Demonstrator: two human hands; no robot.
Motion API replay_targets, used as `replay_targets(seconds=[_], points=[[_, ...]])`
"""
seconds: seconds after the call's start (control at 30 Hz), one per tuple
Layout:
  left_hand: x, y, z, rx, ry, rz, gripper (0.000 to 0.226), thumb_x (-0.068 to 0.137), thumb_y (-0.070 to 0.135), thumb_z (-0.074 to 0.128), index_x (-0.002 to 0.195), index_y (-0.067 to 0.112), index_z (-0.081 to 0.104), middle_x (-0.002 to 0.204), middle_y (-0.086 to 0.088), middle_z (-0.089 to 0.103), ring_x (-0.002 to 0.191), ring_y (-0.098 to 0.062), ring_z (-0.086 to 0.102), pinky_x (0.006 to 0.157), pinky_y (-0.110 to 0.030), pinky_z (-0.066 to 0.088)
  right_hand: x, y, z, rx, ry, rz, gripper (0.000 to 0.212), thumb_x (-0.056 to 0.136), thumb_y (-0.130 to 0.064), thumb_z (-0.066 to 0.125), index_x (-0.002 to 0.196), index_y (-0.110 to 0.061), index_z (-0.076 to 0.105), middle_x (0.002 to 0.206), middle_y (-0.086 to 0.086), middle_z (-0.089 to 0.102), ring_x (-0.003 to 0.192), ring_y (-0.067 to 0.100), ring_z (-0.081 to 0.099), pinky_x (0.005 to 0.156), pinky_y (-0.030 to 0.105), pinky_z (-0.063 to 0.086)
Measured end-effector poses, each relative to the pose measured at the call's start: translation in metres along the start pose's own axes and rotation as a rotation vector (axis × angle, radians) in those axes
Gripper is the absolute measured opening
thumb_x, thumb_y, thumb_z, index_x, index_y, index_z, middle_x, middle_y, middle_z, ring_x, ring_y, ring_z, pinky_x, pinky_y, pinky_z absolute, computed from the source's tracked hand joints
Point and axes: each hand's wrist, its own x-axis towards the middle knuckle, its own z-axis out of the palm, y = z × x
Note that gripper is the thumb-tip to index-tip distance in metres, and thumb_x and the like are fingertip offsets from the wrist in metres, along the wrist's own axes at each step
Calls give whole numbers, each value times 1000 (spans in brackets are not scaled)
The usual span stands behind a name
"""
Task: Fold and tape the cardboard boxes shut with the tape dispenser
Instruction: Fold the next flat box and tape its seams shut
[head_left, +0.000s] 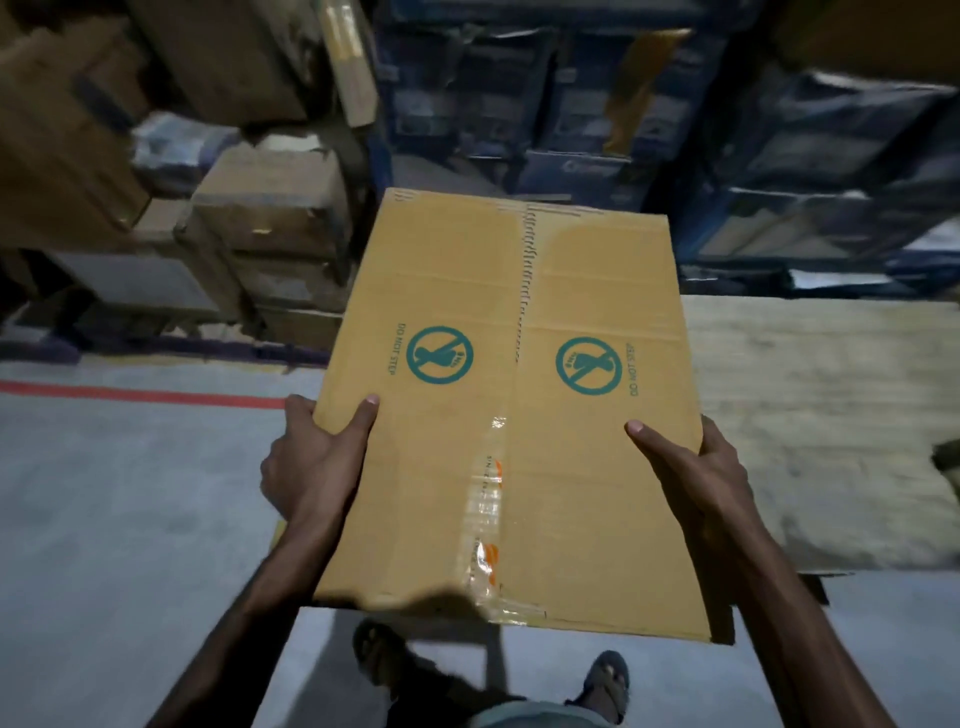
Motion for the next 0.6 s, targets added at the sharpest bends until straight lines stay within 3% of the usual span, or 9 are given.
replay_targets(seconds=[0.1,0.23,0.33,0.47,0.6], points=[[-56,36,53,19,-37,35,61,82,76,64,102,21,49,87,-3,64,85,-35,62,78,-44,47,23,51,-67,-4,40,40,79,67,-73,82,134,-38,60,113,-7,73,100,22,66,84,39,52],[-135,81,121,21,-71,51,60,83,73,67,101,18,51,85,-3,62,83,-35,61,75,-42,45,59,112,-155,-34,88,74,85,63,-79,79,134,-38,59,113,-3,72,106,29,66,94,47,55],[-184,107,167,26,-123,50,57,84,70,68,104,18,53,87,-3,59,92,-37,64,74,-39,42,86,144,-210,-56,105,98,80,66,-77,80,133,-37,60,111,-4,70,109,30,64,95,46,53],[-223,126,216,39,-167,41,63,80,74,68,107,20,52,98,-9,71,93,-38,66,76,-41,49,109,179,-254,-59,119,85,73,70,-74,79,130,-35,63,110,-6,72,100,23,64,84,40,51],[-248,132,251,67,-211,16,67,81,74,68,111,17,50,100,-10,71,93,-37,66,76,-41,49,126,209,-269,-60,133,88,69,71,-73,78,127,-36,62,105,-12,71,99,21,67,85,43,56]])
